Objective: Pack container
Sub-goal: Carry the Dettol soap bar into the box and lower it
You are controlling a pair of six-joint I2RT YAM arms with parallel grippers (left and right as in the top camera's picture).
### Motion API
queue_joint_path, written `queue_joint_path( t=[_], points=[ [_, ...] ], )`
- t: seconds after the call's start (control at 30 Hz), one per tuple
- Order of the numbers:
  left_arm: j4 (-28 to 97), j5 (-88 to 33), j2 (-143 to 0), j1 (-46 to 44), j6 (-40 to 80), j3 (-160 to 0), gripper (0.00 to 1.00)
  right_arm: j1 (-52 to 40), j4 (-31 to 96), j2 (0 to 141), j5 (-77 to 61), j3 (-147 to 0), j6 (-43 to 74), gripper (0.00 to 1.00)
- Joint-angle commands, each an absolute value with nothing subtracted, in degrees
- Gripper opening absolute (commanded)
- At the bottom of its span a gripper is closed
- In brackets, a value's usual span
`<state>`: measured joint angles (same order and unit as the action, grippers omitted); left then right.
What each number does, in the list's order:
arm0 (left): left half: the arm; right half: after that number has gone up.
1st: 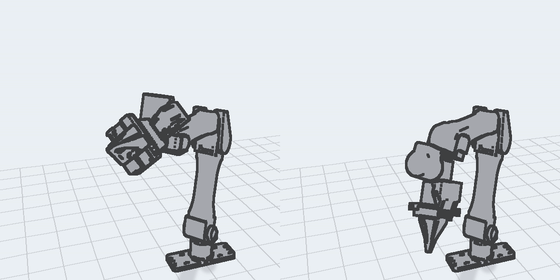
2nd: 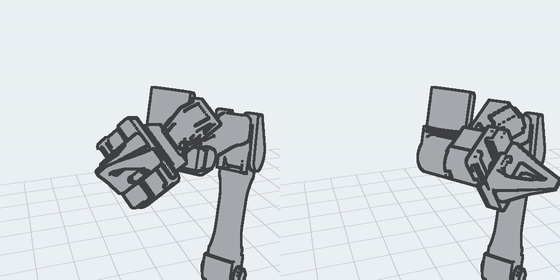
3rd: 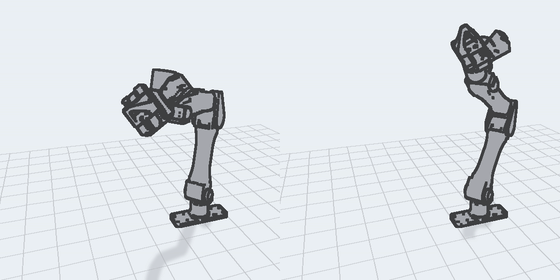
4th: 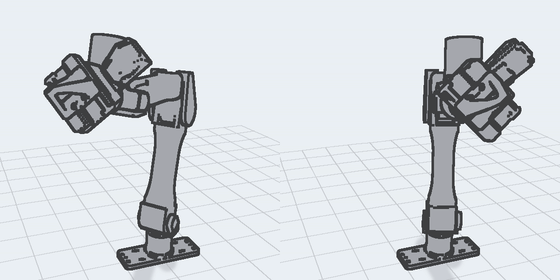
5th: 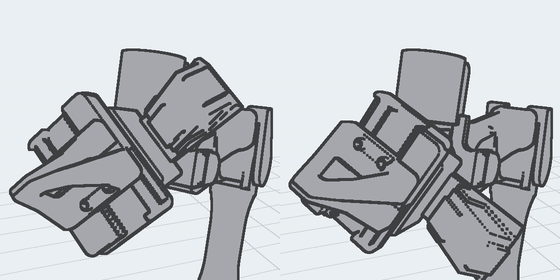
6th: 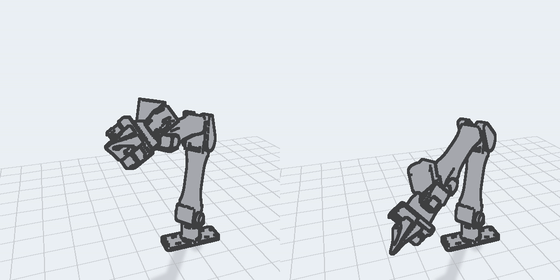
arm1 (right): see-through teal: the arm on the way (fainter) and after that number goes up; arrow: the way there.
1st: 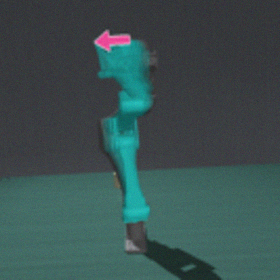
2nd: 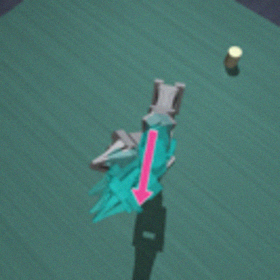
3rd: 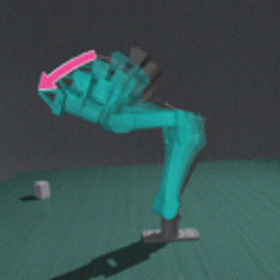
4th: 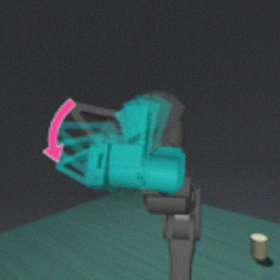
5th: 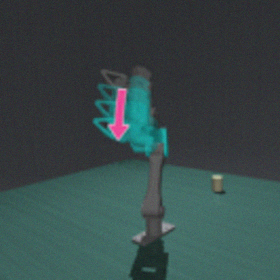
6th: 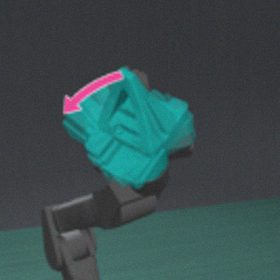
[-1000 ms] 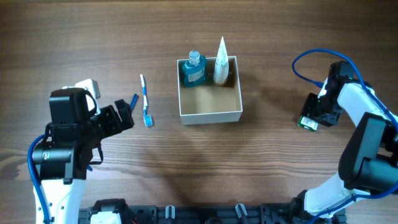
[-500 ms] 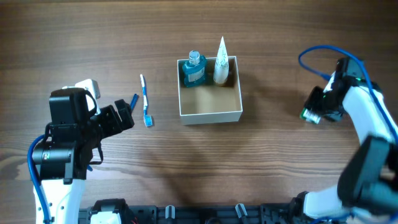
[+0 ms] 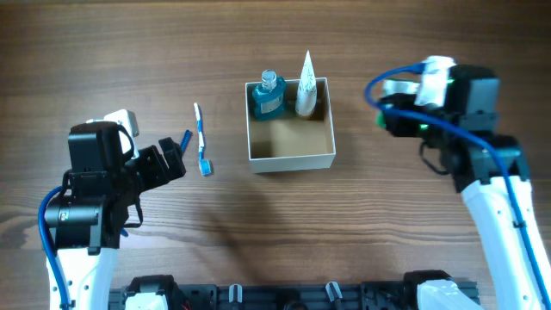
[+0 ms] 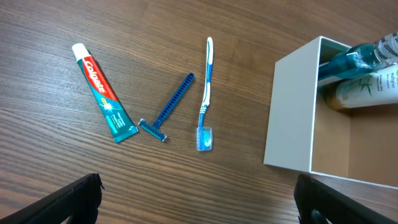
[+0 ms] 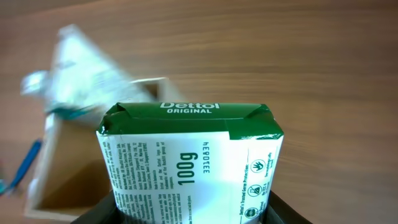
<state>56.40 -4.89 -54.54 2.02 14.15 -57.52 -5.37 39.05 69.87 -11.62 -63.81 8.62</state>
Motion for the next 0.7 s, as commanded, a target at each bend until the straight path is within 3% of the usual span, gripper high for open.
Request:
queue_joint_path(
  t=[0.0, 0.3, 0.67],
  points=[
    [56.40, -6.61, -54.54, 2.42, 14.63, -58.63, 1.00, -11.51, 37.41, 71.24, -12.49, -64.86, 7.53, 0.04],
    [56.40, -6.61, -54.54, 2.42, 14.63, -58.63, 1.00, -22.39, 34.11, 77.34, -5.30, -64.86, 10.85, 0.04],
    [56.40, -6.61, -54.54, 2.42, 14.63, -58.63, 1.00, -24.34, 33.85, 86.11, -3.86, -64.86, 16.95, 0.04]
  ],
)
